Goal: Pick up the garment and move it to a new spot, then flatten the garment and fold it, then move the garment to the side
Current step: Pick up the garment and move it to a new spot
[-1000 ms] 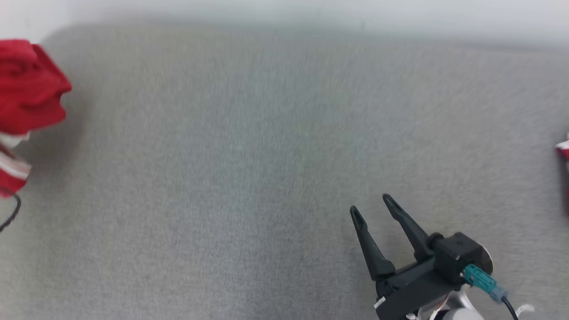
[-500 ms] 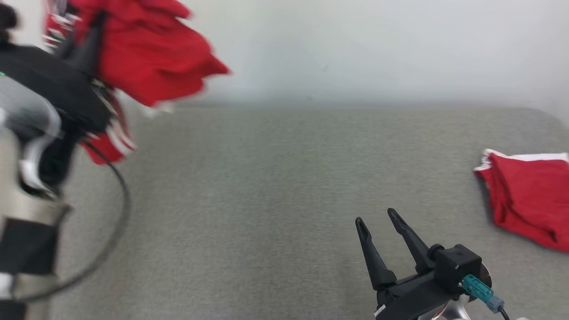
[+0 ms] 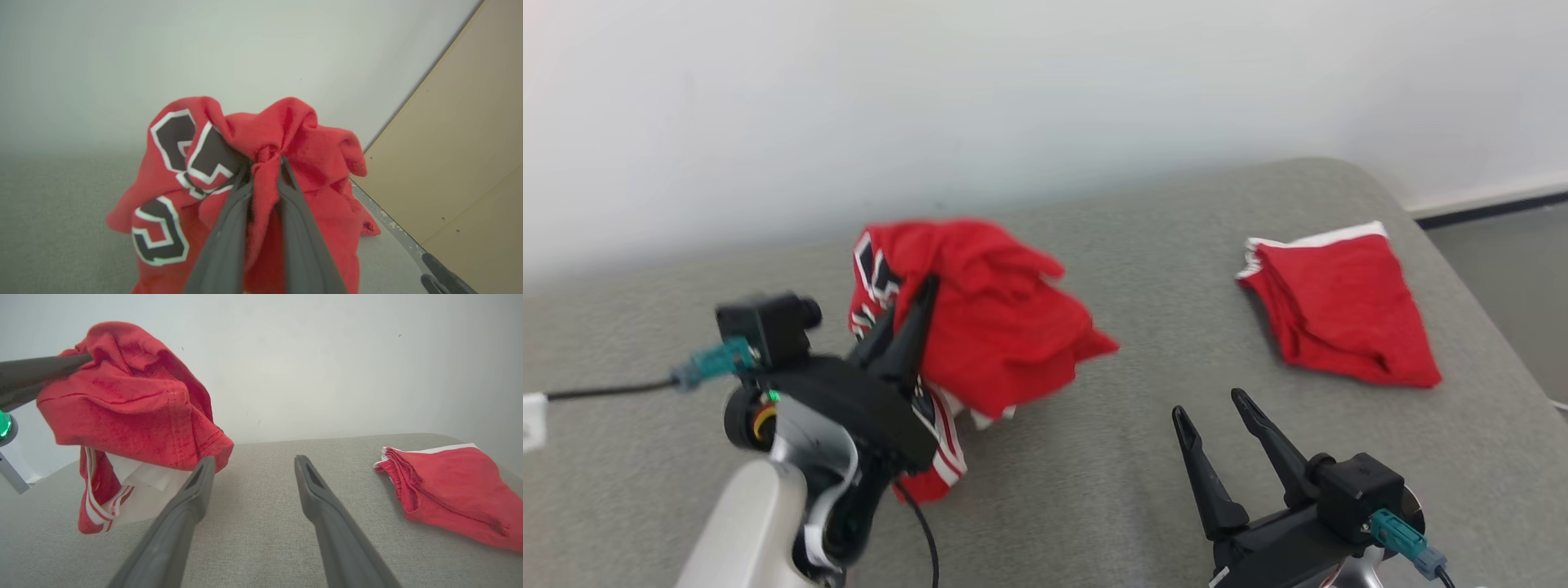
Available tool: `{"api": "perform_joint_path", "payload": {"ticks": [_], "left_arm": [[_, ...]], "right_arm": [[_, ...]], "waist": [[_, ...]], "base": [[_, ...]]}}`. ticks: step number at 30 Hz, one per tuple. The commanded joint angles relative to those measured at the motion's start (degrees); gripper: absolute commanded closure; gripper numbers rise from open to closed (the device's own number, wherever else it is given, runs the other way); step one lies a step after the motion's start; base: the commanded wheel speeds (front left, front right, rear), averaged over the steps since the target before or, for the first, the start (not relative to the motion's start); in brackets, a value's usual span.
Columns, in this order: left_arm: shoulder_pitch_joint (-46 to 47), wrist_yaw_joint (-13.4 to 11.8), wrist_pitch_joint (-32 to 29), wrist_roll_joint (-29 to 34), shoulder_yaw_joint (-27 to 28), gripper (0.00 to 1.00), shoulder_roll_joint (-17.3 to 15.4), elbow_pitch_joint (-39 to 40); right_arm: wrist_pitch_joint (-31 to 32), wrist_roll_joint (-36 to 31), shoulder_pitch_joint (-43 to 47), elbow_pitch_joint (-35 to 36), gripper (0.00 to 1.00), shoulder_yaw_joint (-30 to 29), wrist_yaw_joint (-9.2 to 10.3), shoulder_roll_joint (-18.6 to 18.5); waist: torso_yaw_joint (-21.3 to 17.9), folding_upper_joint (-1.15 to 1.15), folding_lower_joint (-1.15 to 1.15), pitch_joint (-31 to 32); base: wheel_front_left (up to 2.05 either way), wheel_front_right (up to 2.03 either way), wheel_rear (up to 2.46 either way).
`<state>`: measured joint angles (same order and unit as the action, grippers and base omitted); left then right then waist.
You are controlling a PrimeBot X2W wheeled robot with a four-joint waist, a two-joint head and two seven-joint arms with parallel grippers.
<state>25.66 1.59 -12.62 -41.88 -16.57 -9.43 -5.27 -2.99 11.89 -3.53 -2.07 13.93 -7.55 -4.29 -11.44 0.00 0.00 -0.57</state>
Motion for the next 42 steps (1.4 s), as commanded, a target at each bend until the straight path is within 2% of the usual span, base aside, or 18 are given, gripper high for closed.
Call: {"api": "perform_joint_path", "payload": {"ticks": [1, 7, 8, 9, 13, 17, 20, 24, 28, 31, 37, 42], "left_arm": [[-0.8, 0.4, 0.8, 0.2, 0.0, 1.00, -0.2, -0.7], [-3.8, 2.0, 8.5, 3.2, -2.5, 1.00, 1.9, -11.5], [-3.9, 2.4, 9.5, 3.9, -3.0, 0.31, 2.0, -13.5], [-4.0, 2.6, 10.5, 4.1, -3.3, 0.00, 2.2, -15.4], [-3.5, 2.6, 13.4, 3.3, -2.7, 0.00, 3.1, -20.0], [-5.4, 3.1, 16.6, 2.5, -1.9, 0.00, 3.1, -20.6], [-8.7, 3.8, 21.8, 5.0, -2.4, 0.00, 0.8, -16.9], [-13.7, 2.9, 26.6, 7.5, -0.3, 0.00, -1.6, -11.3], [-18.8, 1.2, 27.7, 11.7, 2.5, 0.00, -2.8, -5.8], [-23.1, -0.1, 27.8, 15.7, 6.2, 0.00, -2.1, -0.1], [-30.6, 0.2, 27.8, 22.0, 10.9, 0.00, -1.1, 4.2], [-34.0, 1.1, 27.8, 23.6, 14.1, 0.00, 0.3, 3.5]], "right_arm": [[0.0, 0.4, 0.1, 0.2, 0.00, 0.2, 0.14, -0.1], [-0.3, 0.7, -1.0, 0.0, 0.00, 1.1, 0.14, 0.0], [-0.3, 0.7, -1.1, 0.0, 0.00, 1.1, 0.14, 0.0], [-0.3, 0.7, -1.2, -0.1, 0.00, 1.1, 0.14, 0.0], [-0.5, 0.5, -1.5, -0.2, 0.00, 0.8, 0.14, 0.1], [-0.9, 0.8, -1.1, -0.7, 0.00, 0.3, 0.14, 0.3], [-1.3, 0.4, -0.2, -1.0, 0.00, -1.1, 0.14, 0.5], [-1.9, -0.2, 0.5, -1.3, 0.00, -2.5, 0.14, 0.5], [-3.0, 0.2, 1.2, -2.1, 0.00, -3.9, 0.14, 0.3], [-4.4, 0.5, 1.6, -3.1, 0.00, -5.2, 0.14, 0.0], [-5.7, 0.5, 2.7, -6.8, 0.00, -8.0, 0.14, -0.2], [-6.0, -0.2, 2.0, -9.9, 0.00, -9.4, 0.14, 0.1]], "waist": [[-4.1, 0.00, 0.00, -1.0], [-5.8, 0.00, 0.00, -2.1], [-5.9, 0.00, 0.00, -2.2], [-5.9, 0.00, 0.00, -2.3], [-5.0, 0.00, 0.00, -2.9], [-3.3, 0.00, 0.00, -2.5], [-0.9, 0.00, 0.00, -1.8], [2.0, 0.00, 0.00, -0.9], [4.7, 0.00, 0.00, -0.5], [6.6, 0.00, 0.00, -0.1], [9.5, 0.00, 0.00, 0.8], [10.3, 0.00, 0.00, 1.3]], "base": [[0.00, 0.00, 0.00], [0.00, 0.00, 0.00], [0.00, 0.00, 0.00], [0.00, 0.00, 0.00], [0.00, 0.00, 0.00], [0.00, 0.00, 0.00], [0.00, 0.00, 0.00], [0.00, 0.00, 0.00], [0.00, 0.00, 0.00], [0.00, 0.00, 0.00], [0.00, 0.00, 0.00], [0.00, 0.00, 0.00]]}}
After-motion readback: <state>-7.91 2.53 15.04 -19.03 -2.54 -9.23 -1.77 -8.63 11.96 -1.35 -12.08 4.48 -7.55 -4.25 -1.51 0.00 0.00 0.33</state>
